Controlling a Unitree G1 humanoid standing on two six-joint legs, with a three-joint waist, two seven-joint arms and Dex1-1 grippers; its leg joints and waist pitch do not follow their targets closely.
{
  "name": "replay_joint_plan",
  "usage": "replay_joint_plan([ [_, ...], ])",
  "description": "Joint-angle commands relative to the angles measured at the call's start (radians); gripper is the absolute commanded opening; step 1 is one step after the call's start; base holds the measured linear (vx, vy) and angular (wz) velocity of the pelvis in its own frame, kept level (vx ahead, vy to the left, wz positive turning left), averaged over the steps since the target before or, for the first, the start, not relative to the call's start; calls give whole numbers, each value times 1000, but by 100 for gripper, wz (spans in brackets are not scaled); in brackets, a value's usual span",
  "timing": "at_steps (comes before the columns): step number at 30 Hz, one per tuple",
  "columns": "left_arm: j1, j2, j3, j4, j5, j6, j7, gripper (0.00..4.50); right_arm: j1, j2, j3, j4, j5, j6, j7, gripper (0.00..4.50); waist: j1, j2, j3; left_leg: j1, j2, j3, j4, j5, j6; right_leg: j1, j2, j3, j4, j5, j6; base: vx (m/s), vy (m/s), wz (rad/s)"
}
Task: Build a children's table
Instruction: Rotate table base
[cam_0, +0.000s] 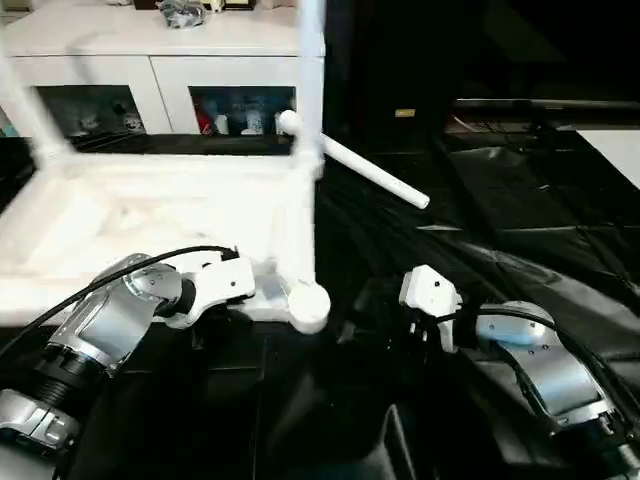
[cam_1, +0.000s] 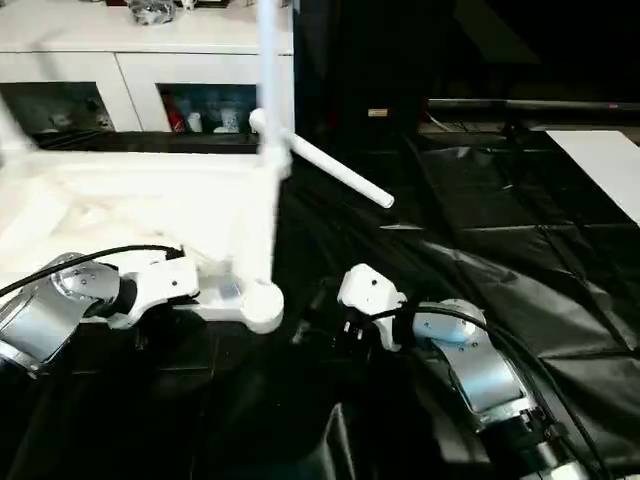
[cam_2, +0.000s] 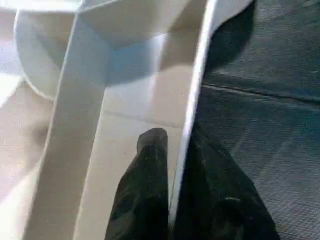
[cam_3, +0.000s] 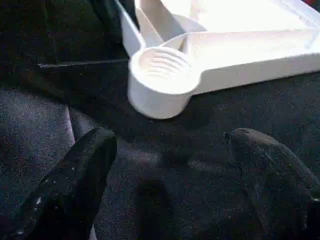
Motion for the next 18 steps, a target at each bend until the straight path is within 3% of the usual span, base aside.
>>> replay_joint_plan([
  [1,14,17,44,68,41,-73,111,56,-16,3,1,13,-8,-4,-9,401,13,-7,-60,-2,11,-3,-66,-206,35,50,-52,39,-86,-230,-171,0,0,0],
  [4,9,0,70,92,16,-147,140,56,-15,4,0,13,-9,-4,-16,401,14,-5,-65,-2,12,-3,-63,-181,36,51,-51,39,-78,-169,-181,0,0,0],
  [5,8,-1,73,93,13,-147,139,102,-15,4,-1,13,-9,-4,-16,401,14,1,-64,-3,11,-4,-63,-176,37,50,-51,39,-77,-156,-186,0,0,0],
  [10,19,6,108,73,-78,-184,48,133,-3,5,-10,0,-4,1,-25,401,19,2,-69,2,12,1,-57,-148,49,49,-49,39,-66,-38,-234,0,0,0],
  [12,44,0,164,20,-170,-181,11,152,3,10,-19,-7,6,5,-35,401,24,3,-66,2,15,1,-61,-167,43,50,-53,39,-66,-54,-242,0,0,0],
  [13,44,0,164,20,-170,-181,11,152,3,10,-19,-7,6,5,-35,401,25,3,-65,3,15,1,-61,-175,41,49,-52,39,-66,-65,-241,0,0,0],
  [14,65,-2,208,-36,-235,-141,-18,152,6,23,-36,-17,24,19,-49,401,29,2,-65,5,16,1,-62,-187,35,49,-54,40,-66,-84,-239,0,0,0],
  [18,103,-16,329,-151,-369,-52,-8,152,-4,75,-98,-50,103,119,-100,401,36,2,-60,8,16,2,-66,-216,22,44,-50,40,-71,-136,-232,0,0,0],
])
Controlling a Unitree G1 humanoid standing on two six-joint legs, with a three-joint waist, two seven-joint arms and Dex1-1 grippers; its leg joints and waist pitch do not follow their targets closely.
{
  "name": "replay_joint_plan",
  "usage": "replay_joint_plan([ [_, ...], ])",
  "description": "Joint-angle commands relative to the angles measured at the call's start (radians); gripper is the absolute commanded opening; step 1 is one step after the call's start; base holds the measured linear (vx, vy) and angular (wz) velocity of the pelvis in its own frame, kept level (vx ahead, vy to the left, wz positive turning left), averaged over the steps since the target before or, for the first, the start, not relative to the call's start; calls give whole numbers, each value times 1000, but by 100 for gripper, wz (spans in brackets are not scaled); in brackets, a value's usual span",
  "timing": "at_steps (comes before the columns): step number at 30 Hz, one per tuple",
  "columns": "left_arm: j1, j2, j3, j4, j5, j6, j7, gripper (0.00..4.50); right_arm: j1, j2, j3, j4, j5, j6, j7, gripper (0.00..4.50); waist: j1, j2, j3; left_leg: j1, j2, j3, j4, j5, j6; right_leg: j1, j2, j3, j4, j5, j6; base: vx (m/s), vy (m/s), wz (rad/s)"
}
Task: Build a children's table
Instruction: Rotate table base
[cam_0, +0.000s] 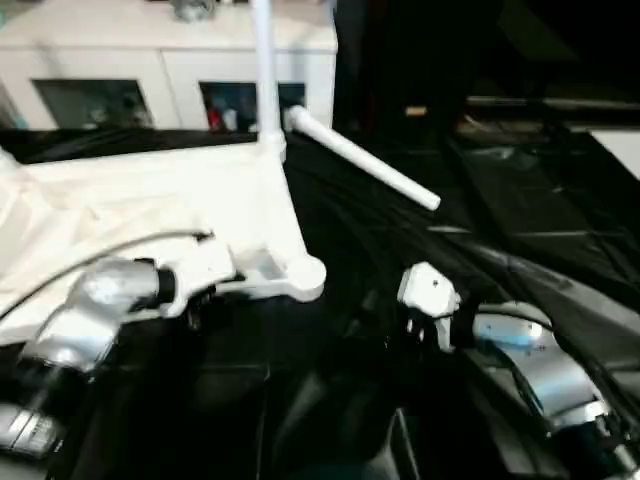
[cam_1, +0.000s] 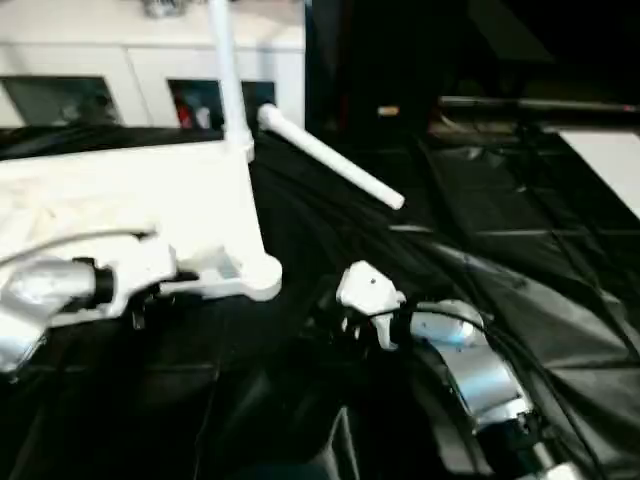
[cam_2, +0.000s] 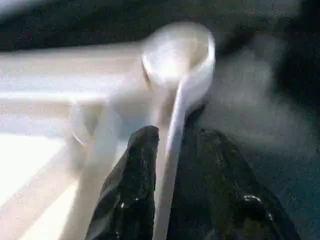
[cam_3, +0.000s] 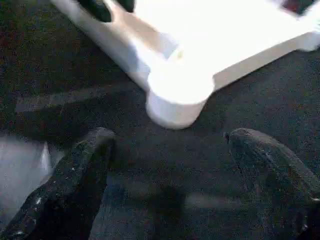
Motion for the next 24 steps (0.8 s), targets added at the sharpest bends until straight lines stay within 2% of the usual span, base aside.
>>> replay_joint_plan([
  [1,16,-18,103,-70,-90,57,43,152,-15,19,-51,-40,57,68,-41,401,1,3,-61,10,16,1,-69,-219,19,49,-50,41,-71,-143,-227,0,0,0],
  [2,19,-21,114,-76,-99,63,50,152,-16,23,-55,-43,62,73,-46,401,2,5,-61,11,16,2,-67,-219,14,47,-51,41,-71,-144,-229,0,0,0],
  [4,64,-39,208,-121,-150,89,131,152,-24,62,-96,-58,82,82,-119,401,1,5,-60,10,15,2,-68,-226,6,47,-49,41,-71,-168,-215,0,0,0],
  [5,70,-42,218,-125,-151,85,144,152,-25,67,-100,-59,81,81,-129,401,1,7,-61,9,16,0,-69,-223,5,47,-50,40,-72,-170,-211,0,0,0],
  [6,111,-74,300,-156,-141,50,268,152,-36,110,-133,-57,71,55,-215,401,-1,2,-59,9,14,1,-70,-226,1,47,-47,40,-77,-190,-193,0,0,0],
  [7,133,-96,353,-169,-122,35,352,152,-42,137,-148,-56,55,24,-270,401,-7,-1,-59,3,16,0,-72,-217,-6,49,-48,40,-75,-184,-186,0,0,0],
  [8,133,-96,353,-169,-122,35,352,152,-42,137,-148,-56,55,24,-270,401,-8,0,-59,2,15,0,-71,-216,-10,48,-49,39,-75,-192,-180,0,0,0],
  [9,206,-194,480,-250,-84,76,570,152,-51,190,-155,-71,54,58,-333,401,-16,-9,-63,2,18,0,-70,-200,-6,52,-48,40,-71,-166,-177,0,0,0],
  [11,244,-247,513,-308,-51,130,660,152,-48,213,-147,-78,60,83,-345,401,-16,-4,-59,6,16,0,-70,-208,2,46,-45,38,-78,-187,-166,0,0,0],
  [12,244,-247,513,-308,-51,130,660,152,-48,213,-147,-78,60,83,-345,401,-23,-9,-56,-35,8,-38,-96,-197,64,77,-46,-8,-64,-179,-155,15,-25,28],
  [13,296,-309,518,-367,3,148,750,152,-45,240,-124,-71,41,85,-373,401,-25,2,-66,-20,15,-74,-85,-207,97,69,-42,-35,-66,-117,-187,15,-25,28],
  [14,323,-335,510,-387,39,145,794,152,-44,251,-108,-64,29,81,-383,401,-46,20,-65,-18,47,-130,-100,-176,159,72,-13,-67,-43,-22,-238,34,-40,51],
  [15,357,-382,498,-410,78,130,855,152,-44,264,-82,-49,7,70,-390,401,-68,35,-63,1,79,-194,-120,-195,242,54,14,-88,7,-72,-279,29,-72,51],
  [16,386,-429,475,-436,106,125,916,152,-44,274,-55,-34,-12,55,-394,401,-83,23,-61,12,88,-224,-125,-185,296,42,19,-85,24,-117,-298,29,-72,51],
  [17,400,-457,460,-450,119,124,952,152,-44,279,-40,-26,-22,46,-395,401,-84,29,-62,22,92,-246,-125,-178,333,32,19,-83,43,-159,-314,29,-126,52],
  [18,412,-548,422,-468,119,136,1035,152,-52,308,-31,3,-16,40,-404,401,-75,7,-54,2,66,-267,-140,-213,345,34,15,-64,55,-204,-352,28,-187,63],
  [19,410,-556,410,-464,129,137,1047,152,-56,312,-31,14,-18,36,-407,401,-67,4,-53,-8,46,-269,-144,-235,325,41,8,-54,46,-206,-372,28,-187,63],
  [20,402,-584,366,-446,170,139,1091,152,-73,327,-28,56,-26,17,-416,401,-46,-9,-47,-32,-1,-262,-134,-299,261,57,-7,-43,9,-244,-422,10,-232,76],
  [21,397,-588,350,-439,189,140,1105,152,-80,330,-26,71,-33,11,-421,401,-35,-15,-44,-49,-31,-246,-114,-338,201,68,-19,-43,-23,-299,-449,-42,-236,72],
  [22,390,-592,343,-431,195,140,1112,152,-86,332,-26,81,-36,7,-422,401,-12,-62,-47,-65,-99,-162,84,-336,85,66,-109,-50,-145,-533,-477,-42,-236,72],
  [23,386,-594,339,-426,199,141,1116,152,-89,333,-26,86,-37,4,-423,401,14,-51,-46,-37,-90,-87,231,-285,91,56,-160,-67,-196,-632,-491,-90,-202,57],
  [24,370,-602,337,-415,202,151,1129,152,-97,335,-28,97,-38,3,-426,401,20,-65,-20,-74,-19,-37,253,-282,139,96,-194,-107,-179,-665,-336,-10,-160,42],
])
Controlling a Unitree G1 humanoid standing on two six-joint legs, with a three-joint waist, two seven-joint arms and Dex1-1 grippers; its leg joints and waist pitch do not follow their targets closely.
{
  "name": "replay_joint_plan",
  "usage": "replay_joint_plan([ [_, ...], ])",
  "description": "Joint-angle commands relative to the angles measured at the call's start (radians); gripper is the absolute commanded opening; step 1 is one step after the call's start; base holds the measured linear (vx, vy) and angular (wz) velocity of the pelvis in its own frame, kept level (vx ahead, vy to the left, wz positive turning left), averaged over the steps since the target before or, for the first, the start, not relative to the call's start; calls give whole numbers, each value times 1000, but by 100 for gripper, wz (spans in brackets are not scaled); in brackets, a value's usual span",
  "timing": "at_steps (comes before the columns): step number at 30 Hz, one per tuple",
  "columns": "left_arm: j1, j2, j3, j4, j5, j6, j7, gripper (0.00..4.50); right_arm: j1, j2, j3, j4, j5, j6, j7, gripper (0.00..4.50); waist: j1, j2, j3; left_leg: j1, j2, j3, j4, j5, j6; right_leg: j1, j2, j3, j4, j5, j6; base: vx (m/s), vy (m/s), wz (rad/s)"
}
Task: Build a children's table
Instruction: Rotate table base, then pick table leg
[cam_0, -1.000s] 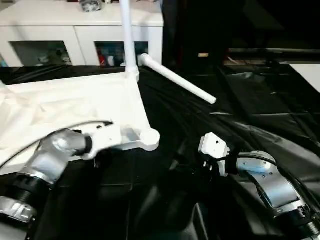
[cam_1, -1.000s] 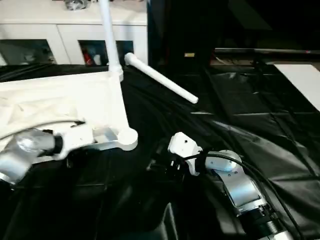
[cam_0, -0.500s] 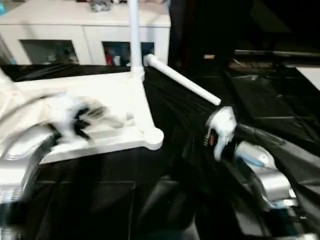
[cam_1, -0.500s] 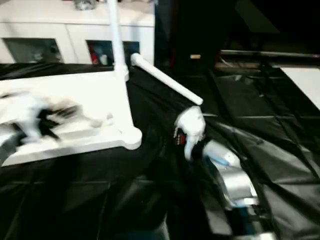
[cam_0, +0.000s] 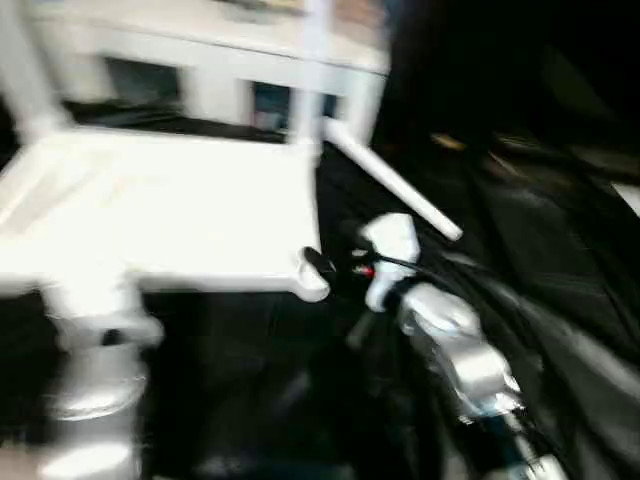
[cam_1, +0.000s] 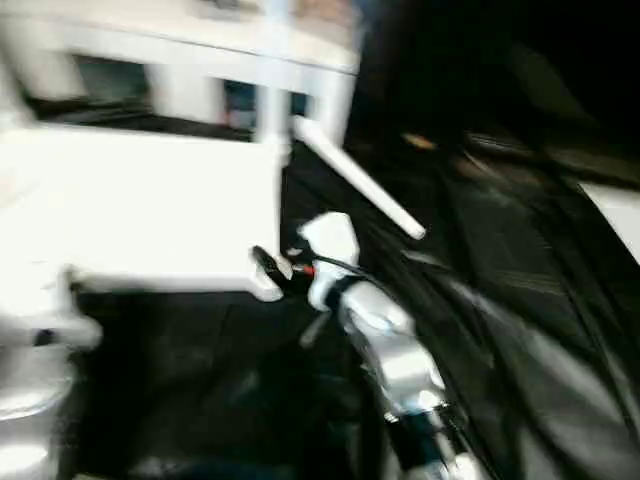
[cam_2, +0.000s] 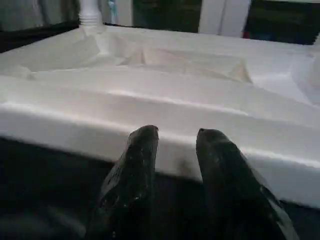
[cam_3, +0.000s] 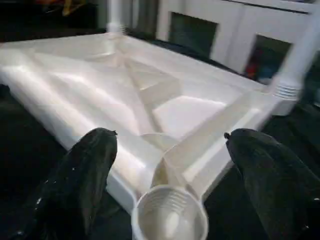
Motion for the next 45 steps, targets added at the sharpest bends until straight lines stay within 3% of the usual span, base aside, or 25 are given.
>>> replay_joint_plan([
  [1,-40,-1,-4,14,38,18,33,152,-20,3,-20,21,-6,-5,-20,401,12,15,-33,2,14,56,-20,-224,47,59,-237,61,-235,-499,-172,-10,-160,42],
  [3,-66,-2,-17,29,70,19,42,152,-26,6,-32,35,-5,-8,-38,401,15,62,-64,90,81,19,-165,-181,67,77,-157,-24,-212,-293,-32,-5,-200,70],
  [4,-71,-4,-17,31,70,21,45,152,-24,6,-32,36,-7,-10,-41,401,-21,82,-70,116,264,-171,-318,-126,217,0,-60,3,52,-143,67,-33,-240,75],
  [5,-80,-3,-15,37,73,25,51,152,-19,3,-33,37,-11,-12,-49,401,-38,73,-69,148,260,-190,-299,-52,274,-80,-49,59,105,-179,71,-6,-248,68],
  [6,-86,4,-19,42,76,27,54,152,-13,2,-36,40,-16,-17,-58,401,-39,73,-73,138,165,-171,-254,189,416,-146,-43,147,139,-128,24,-3,-210,72],
  [8,-96,14,-21,52,77,31,60,152,-3,4,-54,52,-28,-13,-107,401,-32,85,-69,87,45,-153,-269,282,449,-115,-6,159,95,-87,-9,-22,-229,65],
  [9,-104,17,-25,57,58,27,50,152,3,17,-92,65,-15,-1,-156,401,-38,79,-70,111,80,-85,-261,280,418,-125,-21,172,62,-23,-31,-45,-271,37],
  [10,-106,20,-29,58,46,17,40,152,5,24,-112,69,-2,4,-172,401,-31,39,-63,57,14,-15,-223,154,383,-83,-56,195,-28,124,-189,-45,-271,37],
  [11,-107,21,-32,53,25,5,19,152,10,28,-127,67,9,6,-180,401,-10,37,-54,30,-46,19,-169,71,328,-67,-96,220,-98,116,-267,-13,-278,8],
  [12,-107,27,-39,48,24,6,6,152,18,22,-134,57,8,2,-184,401,43,-13,-71,5,-69,35,-89,-34,89,7,-143,272,-126,51,-136,-29,-278,0],
  [14,-111,39,-52,50,60,26,14,152,29,5,-133,36,-11,-4,-189,401,46,-3,-59,27,-37,24,-179,4,-25,17,-159,288,-127,22,162,-45,-259,-1],
  [17,-125,35,-48,63,68,35,12,152,42,-6,-173,9,-4,9,-218,401,28,50,-65,48,-8,8,-261,20,-59,25,-108,233,-117,119,284,-74,-211,-10],
  [18,-127,36,-50,64,68,34,8,152,44,-9,-179,5,-2,11,-223,401,17,32,-59,60,-8,25,-272,-41,-68,22,-84,222,-146,24,296,-71,-115,1],
  [23,-132,43,-50,81,26,41,2,152,71,-92,-187,-30,-33,14,-205,401,14,62,-48,75,2,35,-288,-100,-90,6,-70,209,-186,-295,234,-61,-42,0],
  [26,-136,31,-40,84,6,29,-3,152,71,-90,-187,-45,-15,27,-181,401,6,62,-45,22,4,-18,-318,-142,-4,45,-119,149,-163,-259,82,-4,12,7],
  [31,-140,27,-41,75,0,34,-9,152,56,-79,-161,-38,-29,18,-188,401,-13,98,-55,15,-1,-59,-307,-175,56,72,-134,84,-164,-169,-40,6,30,42],
  [32,-137,29,-44,72,-2,35,-9,152,53,-75,-158,-35,-28,16,-199,401,-13,107,-43,22,-2,-56,-317,-345,5,89,-134,74,-178,-325,-22,37,20,51],
  [33,-136,30,-45,70,-5,36,-9,152,49,-65,-174,-29,-14,19,-214,401,-35,96,-44,112,42,-31,-307,-472,-40,37,-108,99,-193,-417,-9,76,18,71],
  [35,-128,32,-49,66,-6,37,-7,152,43,-53,-196,-21,3,23,-234,401,-29,99,-23,165,53,-23,-312,-632,-80,8,-99,102,-201,-454,-17,69,3,35],
  [37,-115,33,-55,59,-2,36,-1,152,36,-64,-200,-10,-20,24,-243,401,-29,88,-14,159,60,1,-350,-658,-96,32,-95,130,-192,-358,2,87,15,5],
  [38,-113,32,-56,56,-3,39,-2,152,35,-66,-202,-9,-23,23,-244,401,-26,85,-24,150,53,9,-349,-594,-89,45,-105,143,-194,-324,-5,119,32,-5],
  [39,-108,30,-57,51,-5,46,-4,152,34,-70,-205,-4,-28,19,-247,401,-6,79,-46,76,35,39,-339,-226,-45,95,-128,175,-183,-116,-14,107,35,-9],
  [41,-103,28,-58,47,-2,50,-1,152,32,-70,-218,-2,-15,27,-249,401,0,74,-77,67,31,39,-307,65,-18,98,-124,179,-138,172,-12,95,38,-7],
  [42,-97,27,-59,45,1,48,2,152,31,-71,-228,-6,0,37,-248,401,-12,69,-108,81,23,20,-256,520,33,71,-84,179,-61,690,1,98,41,-1],
  [45,-88,25,-59,41,1,49,4,152,33,-72,-238,-15,20,51,-245,401,-12,58,-114,78,0,24,-225,729,75,40,-62,197,-39,898,39,57,24,0],
])
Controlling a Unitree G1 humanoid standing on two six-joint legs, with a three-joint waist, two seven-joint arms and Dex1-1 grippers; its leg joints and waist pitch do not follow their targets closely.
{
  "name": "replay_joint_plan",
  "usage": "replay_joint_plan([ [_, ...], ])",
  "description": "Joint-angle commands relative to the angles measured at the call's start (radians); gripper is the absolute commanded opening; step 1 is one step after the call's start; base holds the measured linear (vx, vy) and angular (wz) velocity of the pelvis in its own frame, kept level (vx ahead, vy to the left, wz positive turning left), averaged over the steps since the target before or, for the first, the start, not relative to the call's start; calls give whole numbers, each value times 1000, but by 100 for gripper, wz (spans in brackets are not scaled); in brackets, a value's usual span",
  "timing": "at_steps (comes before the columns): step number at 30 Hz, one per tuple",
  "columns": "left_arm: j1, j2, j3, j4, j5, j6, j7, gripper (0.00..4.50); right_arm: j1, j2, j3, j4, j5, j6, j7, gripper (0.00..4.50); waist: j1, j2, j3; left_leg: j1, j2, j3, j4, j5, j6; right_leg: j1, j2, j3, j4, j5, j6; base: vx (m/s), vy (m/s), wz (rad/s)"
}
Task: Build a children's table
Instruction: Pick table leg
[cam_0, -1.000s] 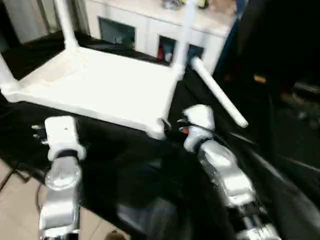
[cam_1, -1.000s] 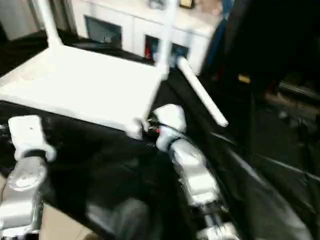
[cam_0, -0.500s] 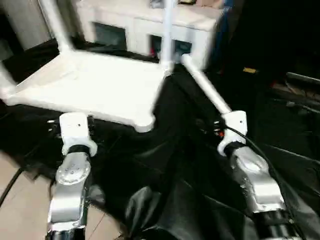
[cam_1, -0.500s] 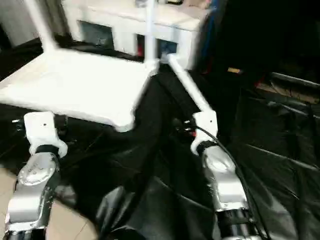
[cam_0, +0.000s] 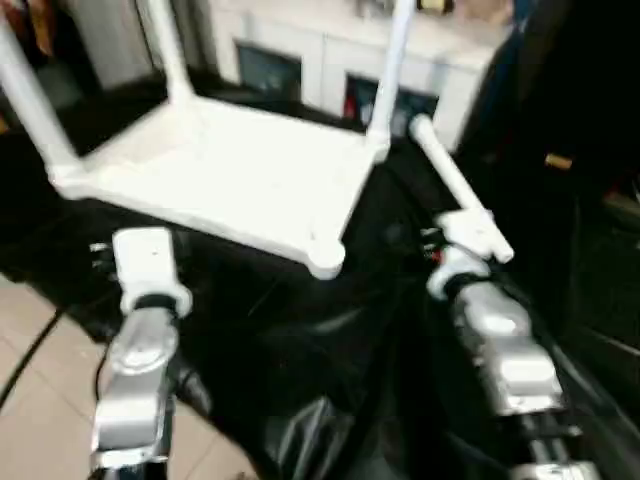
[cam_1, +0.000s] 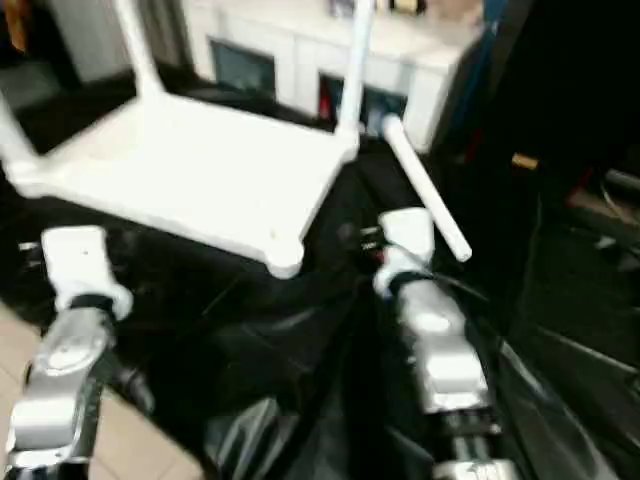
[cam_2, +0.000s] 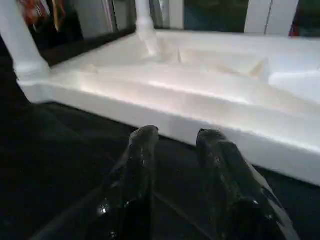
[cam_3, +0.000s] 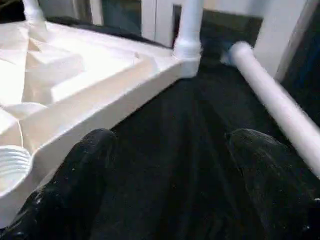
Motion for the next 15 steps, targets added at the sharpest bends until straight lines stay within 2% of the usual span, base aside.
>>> replay_joint_plan([
  [1,17,0,2,-18,2,9,5,152,-3,-1,-10,-10,19,21,-2,401,3,-9,-104,20,9,-5,-9,602,146,68,-52,46,3,843,-94,0,0,0],
  [2,21,-1,3,-21,1,11,5,152,-1,2,-20,-13,36,22,5,401,10,-7,-99,17,10,1,-15,513,130,64,-56,48,-6,817,-96,0,0,0],
  [3,23,-1,2,-22,1,12,4,152,-1,3,-27,-15,43,22,5,401,10,-5,-83,13,22,5,-35,311,96,57,-71,51,-24,692,-107,-72,1,2],
  [4,28,1,1,-24,4,13,5,153,-4,6,-42,-13,56,24,3,427,9,-5,-71,17,39,6,-54,121,64,57,-80,50,-44,495,-126,-72,1,2],
  [5,29,3,0,-25,7,13,6,153,-6,7,-50,-11,62,26,1,434,4,-1,-57,25,50,7,-70,-40,36,47,-82,51,-62,272,-153,-92,0,0],
  [6,30,2,1,-27,3,15,6,153,-10,8,-57,-7,67,28,3,434,1,-6,-51,29,53,9,-78,-106,23,45,-83,53,-70,170,-161,-108,4,2],
  [7,31,2,1,-29,0,18,5,153,-16,7,-61,-2,72,24,7,444,2,-4,-43,38,54,13,-88,-212,1,40,-87,56,-85,-9,-162,-108,4,2],
  [8,32,4,0,-33,0,19,4,153,-26,1,-64,10,70,19,8,444,2,-4,-40,41,54,15,-90,-251,-9,35,-88,58,-91,-81,-158,-112,7,2],
  [9,37,5,0,-41,-3,22,1,153,-49,-11,-68,39,63,13,6,444,-2,-8,-34,40,55,20,-97,-310,-32,28,-88,59,-104,-227,-134,-109,11,-4],
  [10,38,6,1,-44,-5,24,-1,153,-60,-17,-70,53,60,9,3,444,-3,-13,-33,41,55,21,-98,-323,-39,26,-89,59,-108,-263,-125,-109,11,-4],
  [11,38,6,1,-44,-5,24,-1,153,-60,-17,-70,53,60,9,3,444,-2,-13,-32,40,54,21,-98,-332,-45,25,-90,59,-110,-290,-116,-100,13,-7],
  [13,43,20,8,-54,-4,32,-7,153,-122,-44,-85,137,57,-18,1,444,-1,-16,-32,43,50,21,-98,-358,-56,15,-93,62,-120,-368,-84,-85,7,-5],
  [14,44,24,12,-55,-5,33,-8,153,-138,-49,-91,160,60,-27,4,444,-2,-17,-33,41,49,20,-97,-355,-58,16,-93,60,-119,-371,-83,-71,5,-8],
  [15,45,26,15,-55,-6,33,-8,153,-148,-51,-94,174,62,-32,5,444,-2,-18,-36,33,47,21,-96,-331,-54,17,-91,59,-119,-353,-75,-57,3,-8],
])
